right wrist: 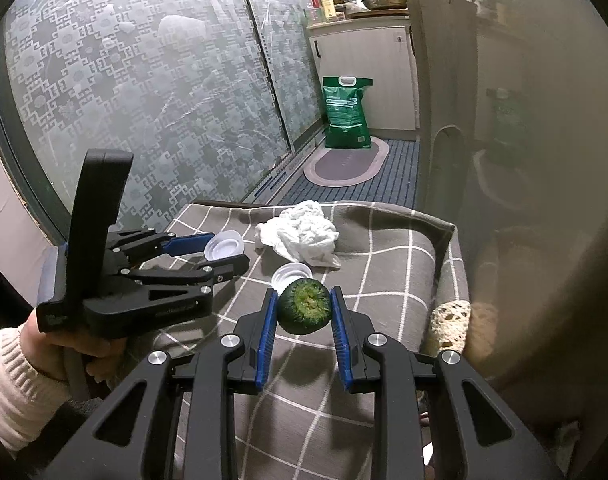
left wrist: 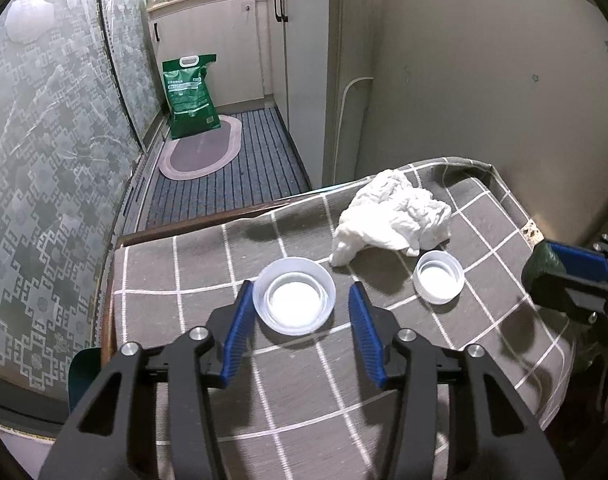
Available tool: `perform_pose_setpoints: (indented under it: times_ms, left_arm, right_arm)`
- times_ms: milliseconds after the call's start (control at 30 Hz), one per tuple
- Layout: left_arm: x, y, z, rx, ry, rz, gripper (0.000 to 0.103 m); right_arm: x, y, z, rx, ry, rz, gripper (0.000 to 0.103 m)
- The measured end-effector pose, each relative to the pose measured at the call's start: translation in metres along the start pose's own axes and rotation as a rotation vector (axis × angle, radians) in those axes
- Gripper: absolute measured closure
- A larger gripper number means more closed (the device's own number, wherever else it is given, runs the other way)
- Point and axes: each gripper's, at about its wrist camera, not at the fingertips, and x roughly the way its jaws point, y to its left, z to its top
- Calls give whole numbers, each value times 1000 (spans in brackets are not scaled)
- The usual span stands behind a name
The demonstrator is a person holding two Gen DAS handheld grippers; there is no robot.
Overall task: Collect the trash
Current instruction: 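Grasp the white plastic bowl by its rim with the left gripper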
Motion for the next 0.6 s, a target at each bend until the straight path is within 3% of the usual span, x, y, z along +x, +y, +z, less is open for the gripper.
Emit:
perform_pose_setpoints:
  times_ms: [133, 600]
  left_arm:
    - [2, 0, 3, -9, -4, 2, 61]
    - [-21, 10, 0, -58, -61, -19, 61]
  right_arm:
    - [1, -1, -1, 0, 6, -2, 77]
    - [9, 8, 1, -20, 17, -10, 77]
